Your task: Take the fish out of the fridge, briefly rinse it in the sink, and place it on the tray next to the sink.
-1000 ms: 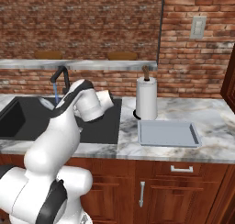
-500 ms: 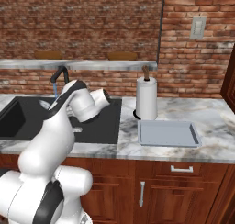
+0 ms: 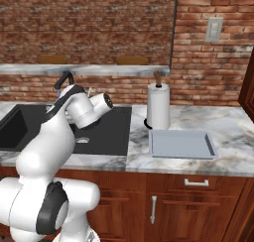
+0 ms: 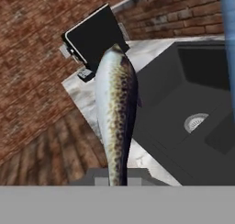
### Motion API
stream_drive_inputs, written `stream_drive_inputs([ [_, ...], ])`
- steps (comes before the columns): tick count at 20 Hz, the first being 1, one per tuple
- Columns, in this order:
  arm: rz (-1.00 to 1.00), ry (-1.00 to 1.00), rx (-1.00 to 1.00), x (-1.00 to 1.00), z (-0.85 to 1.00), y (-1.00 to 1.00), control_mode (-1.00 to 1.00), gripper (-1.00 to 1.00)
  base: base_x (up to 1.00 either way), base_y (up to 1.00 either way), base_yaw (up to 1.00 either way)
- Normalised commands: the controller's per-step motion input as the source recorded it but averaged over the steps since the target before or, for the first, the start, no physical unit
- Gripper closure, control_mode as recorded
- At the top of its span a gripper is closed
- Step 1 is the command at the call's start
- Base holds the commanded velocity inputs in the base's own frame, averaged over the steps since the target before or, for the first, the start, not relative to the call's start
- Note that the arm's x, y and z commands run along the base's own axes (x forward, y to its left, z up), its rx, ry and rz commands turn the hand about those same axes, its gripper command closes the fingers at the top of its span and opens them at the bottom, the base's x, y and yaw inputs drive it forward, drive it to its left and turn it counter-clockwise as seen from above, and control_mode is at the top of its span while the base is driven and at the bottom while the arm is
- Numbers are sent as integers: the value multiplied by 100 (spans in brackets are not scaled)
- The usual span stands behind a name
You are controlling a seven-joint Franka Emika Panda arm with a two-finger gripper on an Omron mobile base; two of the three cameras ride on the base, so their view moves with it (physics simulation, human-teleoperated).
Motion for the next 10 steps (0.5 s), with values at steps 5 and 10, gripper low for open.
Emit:
stream_drive_inputs([
  [5, -1, 14, -7, 48, -11, 15, -100, 100, 0, 0, 0],
  [10, 0, 13, -8, 43, -12, 7, -100, 100, 0, 0, 0],
])
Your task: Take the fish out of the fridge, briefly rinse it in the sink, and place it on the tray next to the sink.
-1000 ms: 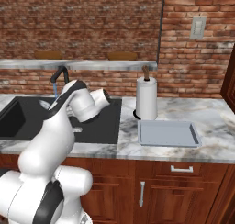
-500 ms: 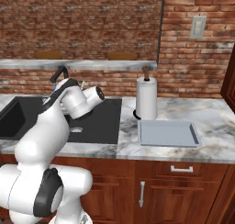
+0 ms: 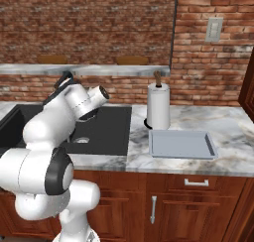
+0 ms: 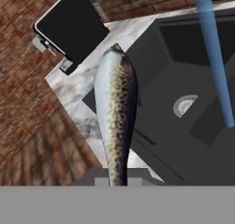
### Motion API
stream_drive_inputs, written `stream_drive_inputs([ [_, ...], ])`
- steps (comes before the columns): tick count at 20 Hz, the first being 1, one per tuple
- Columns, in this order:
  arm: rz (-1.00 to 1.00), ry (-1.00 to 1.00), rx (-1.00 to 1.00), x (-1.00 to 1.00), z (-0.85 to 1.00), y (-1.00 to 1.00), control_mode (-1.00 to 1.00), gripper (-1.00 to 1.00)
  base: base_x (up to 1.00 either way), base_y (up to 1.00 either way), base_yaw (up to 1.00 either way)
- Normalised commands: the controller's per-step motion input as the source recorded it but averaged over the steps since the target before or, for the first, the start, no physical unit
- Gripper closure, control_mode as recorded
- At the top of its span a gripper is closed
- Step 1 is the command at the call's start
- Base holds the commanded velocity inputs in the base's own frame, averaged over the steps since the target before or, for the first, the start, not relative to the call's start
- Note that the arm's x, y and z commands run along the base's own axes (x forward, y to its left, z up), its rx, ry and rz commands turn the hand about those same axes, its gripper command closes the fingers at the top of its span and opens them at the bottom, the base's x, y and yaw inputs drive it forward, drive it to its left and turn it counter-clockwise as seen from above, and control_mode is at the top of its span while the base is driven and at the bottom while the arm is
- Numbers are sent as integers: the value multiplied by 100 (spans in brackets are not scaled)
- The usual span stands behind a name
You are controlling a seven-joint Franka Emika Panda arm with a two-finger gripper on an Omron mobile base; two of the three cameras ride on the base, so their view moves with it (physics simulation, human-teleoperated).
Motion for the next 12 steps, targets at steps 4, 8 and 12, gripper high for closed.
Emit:
stream_drive_inputs([
  [4, -2, 9, -7, 36, -4, 3, -100, 100, 0, 0, 0],
  [8, -5, 5, -8, 42, -1, 3, -100, 100, 0, 0, 0],
  [12, -5, 4, -8, 46, 0, 11, -100, 100, 0, 0, 0],
])
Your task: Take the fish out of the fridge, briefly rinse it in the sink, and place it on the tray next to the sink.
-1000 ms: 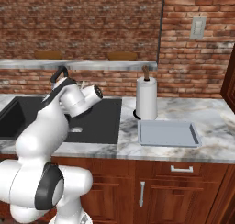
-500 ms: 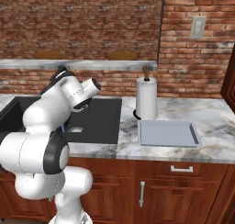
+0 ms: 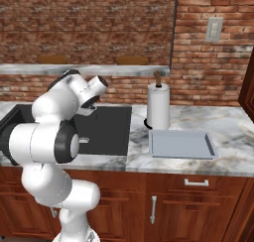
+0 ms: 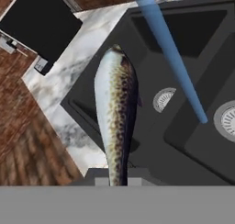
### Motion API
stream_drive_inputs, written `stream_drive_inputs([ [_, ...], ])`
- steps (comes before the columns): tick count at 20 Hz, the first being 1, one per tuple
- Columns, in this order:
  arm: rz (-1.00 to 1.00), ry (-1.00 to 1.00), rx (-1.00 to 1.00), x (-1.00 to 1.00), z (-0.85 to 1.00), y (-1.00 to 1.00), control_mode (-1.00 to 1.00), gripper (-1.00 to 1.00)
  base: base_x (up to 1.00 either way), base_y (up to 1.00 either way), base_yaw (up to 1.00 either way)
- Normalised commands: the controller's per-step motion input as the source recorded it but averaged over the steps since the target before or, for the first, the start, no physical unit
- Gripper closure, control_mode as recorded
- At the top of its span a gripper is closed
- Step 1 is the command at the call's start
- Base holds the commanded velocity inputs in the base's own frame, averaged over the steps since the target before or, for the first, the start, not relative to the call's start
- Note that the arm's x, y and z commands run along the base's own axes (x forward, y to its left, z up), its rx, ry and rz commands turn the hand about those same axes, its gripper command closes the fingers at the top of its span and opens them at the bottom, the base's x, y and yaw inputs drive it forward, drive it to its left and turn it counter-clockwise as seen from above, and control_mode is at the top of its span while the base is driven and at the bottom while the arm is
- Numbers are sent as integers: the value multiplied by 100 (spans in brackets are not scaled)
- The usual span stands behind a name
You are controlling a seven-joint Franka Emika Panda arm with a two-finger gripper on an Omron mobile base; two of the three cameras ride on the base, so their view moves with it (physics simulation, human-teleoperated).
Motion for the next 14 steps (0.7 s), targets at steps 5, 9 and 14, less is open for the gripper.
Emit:
stream_drive_inputs([
  [5, -2, 4, -7, 23, -1, 13, -100, 100, 0, 0, 0],
  [9, 0, 3, -7, 21, -3, 14, -100, 100, 0, 0, 0],
  [14, -1, 0, -6, 35, -5, 14, -100, 100, 0, 0, 0],
])
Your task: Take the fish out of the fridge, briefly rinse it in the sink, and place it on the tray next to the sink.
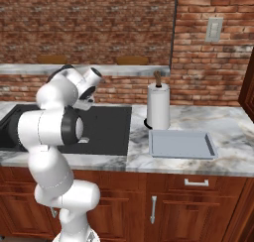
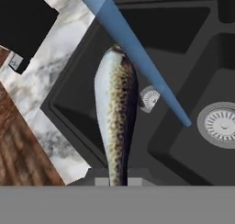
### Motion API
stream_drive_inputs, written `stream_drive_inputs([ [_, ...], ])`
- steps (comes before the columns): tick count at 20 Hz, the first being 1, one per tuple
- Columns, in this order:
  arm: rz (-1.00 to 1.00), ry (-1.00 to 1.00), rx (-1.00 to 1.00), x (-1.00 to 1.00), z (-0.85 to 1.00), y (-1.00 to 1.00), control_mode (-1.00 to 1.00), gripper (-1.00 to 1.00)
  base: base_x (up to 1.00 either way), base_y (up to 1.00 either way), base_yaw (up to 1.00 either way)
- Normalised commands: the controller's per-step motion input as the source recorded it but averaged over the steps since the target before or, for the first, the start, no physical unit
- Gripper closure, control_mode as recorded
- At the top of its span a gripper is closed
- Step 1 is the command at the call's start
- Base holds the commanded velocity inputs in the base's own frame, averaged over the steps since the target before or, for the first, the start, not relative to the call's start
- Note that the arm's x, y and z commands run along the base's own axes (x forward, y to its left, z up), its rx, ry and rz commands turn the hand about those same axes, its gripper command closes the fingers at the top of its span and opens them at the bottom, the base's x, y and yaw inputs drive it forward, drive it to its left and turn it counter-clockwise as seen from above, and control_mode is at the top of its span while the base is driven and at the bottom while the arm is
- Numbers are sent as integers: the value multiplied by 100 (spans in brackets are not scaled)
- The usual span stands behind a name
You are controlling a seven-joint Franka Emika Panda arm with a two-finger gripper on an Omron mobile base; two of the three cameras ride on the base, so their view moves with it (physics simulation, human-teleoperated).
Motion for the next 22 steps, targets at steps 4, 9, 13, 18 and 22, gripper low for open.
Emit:
stream_drive_inputs([
  [4, -1, 2, -3, 28, -4, 12, -100, 100, 0, 0, 0],
  [9, -1, 4, -3, 26, -3, 8, -100, 100, 0, 0, 0],
  [13, -1, 4, -3, 25, -4, 10, -100, 100, 0, 0, 0],
  [18, -1, 3, -4, 25, -3, 7, -100, 100, 0, 0, 0],
  [22, 0, 6, -1, 2, 0, 1, -100, 100, 0, 0, 0],
])
